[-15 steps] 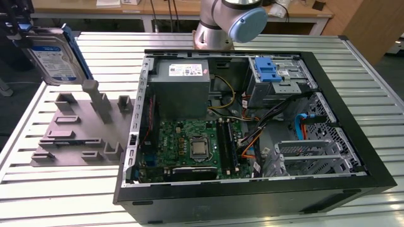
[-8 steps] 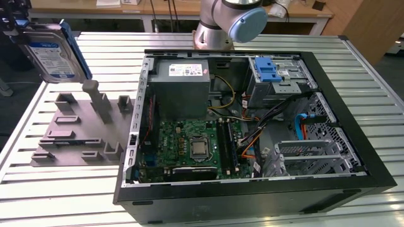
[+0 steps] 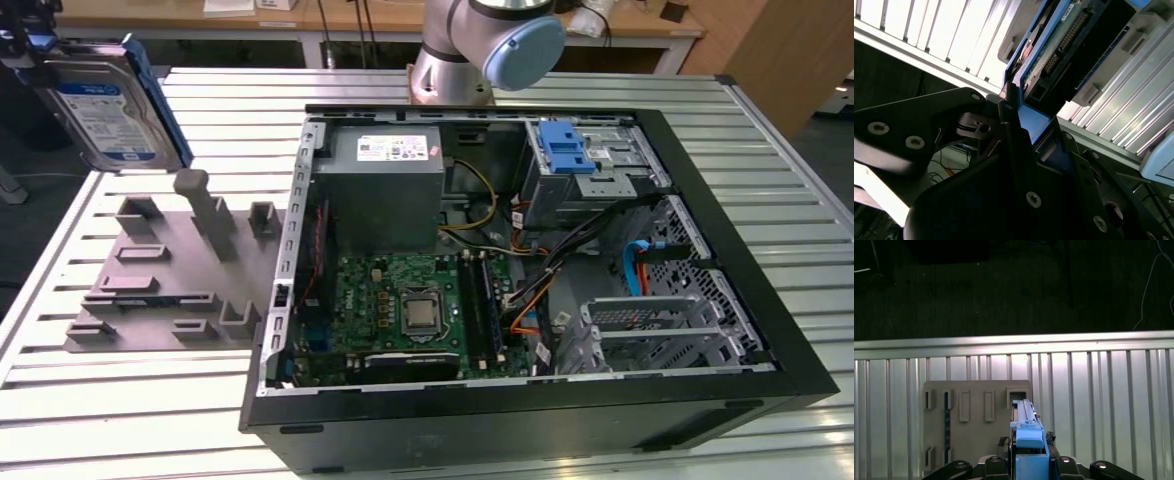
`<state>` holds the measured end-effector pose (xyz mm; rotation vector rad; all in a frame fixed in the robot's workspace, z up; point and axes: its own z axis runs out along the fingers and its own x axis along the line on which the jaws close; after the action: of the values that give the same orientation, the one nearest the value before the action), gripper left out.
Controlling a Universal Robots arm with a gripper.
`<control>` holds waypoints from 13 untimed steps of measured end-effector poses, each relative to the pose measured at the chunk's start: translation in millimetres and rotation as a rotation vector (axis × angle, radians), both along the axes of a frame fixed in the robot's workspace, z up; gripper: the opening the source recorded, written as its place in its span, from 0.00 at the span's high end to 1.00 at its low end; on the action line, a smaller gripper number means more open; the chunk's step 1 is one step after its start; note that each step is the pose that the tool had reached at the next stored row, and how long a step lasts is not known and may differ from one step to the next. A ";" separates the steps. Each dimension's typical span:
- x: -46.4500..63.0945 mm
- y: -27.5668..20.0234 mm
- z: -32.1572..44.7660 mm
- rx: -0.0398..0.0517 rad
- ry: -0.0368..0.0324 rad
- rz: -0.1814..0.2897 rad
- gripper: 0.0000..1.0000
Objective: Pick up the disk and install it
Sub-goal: 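Pick up the disk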
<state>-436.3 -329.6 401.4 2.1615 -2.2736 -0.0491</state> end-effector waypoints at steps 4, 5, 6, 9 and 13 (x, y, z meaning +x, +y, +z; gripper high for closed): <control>0.0 0.0 1.4 0.0000 0.0000 0.000 0.64; 0.0 0.0 1.7 0.0000 -0.0001 0.000 0.64; 0.0 0.0 2.1 0.0000 0.0000 0.000 0.64; 0.0 0.0 3.6 0.0000 0.0000 0.000 0.64; 0.0 0.0 5.5 0.0000 0.0000 0.000 0.64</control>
<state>-436.3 -329.6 406.9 2.1616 -2.2736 -0.0491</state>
